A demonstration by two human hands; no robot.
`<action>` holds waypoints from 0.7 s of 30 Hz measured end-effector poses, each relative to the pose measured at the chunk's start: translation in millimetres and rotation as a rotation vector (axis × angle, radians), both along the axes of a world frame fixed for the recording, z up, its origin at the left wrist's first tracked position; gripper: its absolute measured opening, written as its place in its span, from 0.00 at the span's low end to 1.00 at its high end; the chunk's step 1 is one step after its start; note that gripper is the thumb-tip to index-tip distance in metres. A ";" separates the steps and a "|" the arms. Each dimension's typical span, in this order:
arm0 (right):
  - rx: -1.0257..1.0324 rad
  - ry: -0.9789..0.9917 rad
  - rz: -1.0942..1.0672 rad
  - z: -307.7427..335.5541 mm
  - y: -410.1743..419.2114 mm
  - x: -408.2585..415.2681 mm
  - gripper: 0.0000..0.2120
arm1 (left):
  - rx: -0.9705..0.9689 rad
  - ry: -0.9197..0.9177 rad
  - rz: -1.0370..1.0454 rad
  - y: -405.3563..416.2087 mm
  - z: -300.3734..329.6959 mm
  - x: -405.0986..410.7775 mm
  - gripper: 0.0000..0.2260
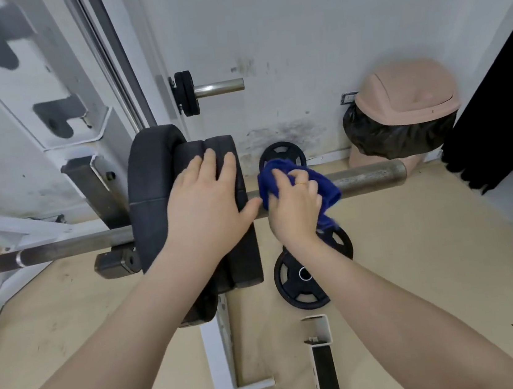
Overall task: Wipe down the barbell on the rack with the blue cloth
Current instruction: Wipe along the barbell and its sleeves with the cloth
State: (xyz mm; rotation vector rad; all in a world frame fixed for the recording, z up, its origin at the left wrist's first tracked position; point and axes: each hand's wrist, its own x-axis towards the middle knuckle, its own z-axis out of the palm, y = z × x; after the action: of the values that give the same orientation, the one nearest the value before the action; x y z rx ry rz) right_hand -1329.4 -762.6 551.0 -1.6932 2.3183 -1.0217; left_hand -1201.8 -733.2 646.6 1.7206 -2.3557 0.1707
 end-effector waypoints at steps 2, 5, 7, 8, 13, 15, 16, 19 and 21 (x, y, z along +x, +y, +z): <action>-0.011 0.137 0.091 -3.8 4.2 11.1 0.22 | -0.018 -0.005 -0.009 -0.4 -1.9 0.3 0.33; -0.107 0.350 0.321 -13.1 11.2 4.2 0.26 | -0.028 -0.005 -0.012 -0.9 -3.4 0.5 0.31; -0.168 0.558 0.320 -13.3 3.1 -19.2 0.28 | -0.012 -0.010 -0.023 -2.0 -1.9 1.2 0.32; -0.156 0.564 0.243 -11.5 -1.2 -30.6 0.26 | -0.005 -0.009 -0.029 -2.4 -1.5 1.9 0.32; -0.105 -0.031 -0.067 -1.1 -6.1 -34.3 0.18 | -0.006 -0.004 -0.036 -3.0 -1.4 2.9 0.32; -0.113 0.034 0.130 -4.5 1.8 -12.9 0.19 | -0.007 -0.001 -0.036 -5.9 -1.7 3.1 0.32; -0.131 0.079 0.243 -6.8 6.4 -5.6 0.19 | -0.014 0.002 -0.035 -7.1 -2.0 3.6 0.32; -0.174 0.332 0.461 -11.9 10.4 -13.6 0.21 | -0.042 0.047 -0.026 -6.2 -4.6 3.2 0.31; -0.195 0.503 0.466 -9.9 2.6 -36.3 0.22 | -0.035 0.071 -0.008 -3.5 -5.9 1.0 0.30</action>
State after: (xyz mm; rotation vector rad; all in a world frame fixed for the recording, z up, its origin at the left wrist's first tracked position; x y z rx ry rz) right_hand -1365.7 -760.0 541.1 -2.6579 1.9255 -0.8143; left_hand -1200.8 -736.7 640.7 1.6735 -2.2952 0.1466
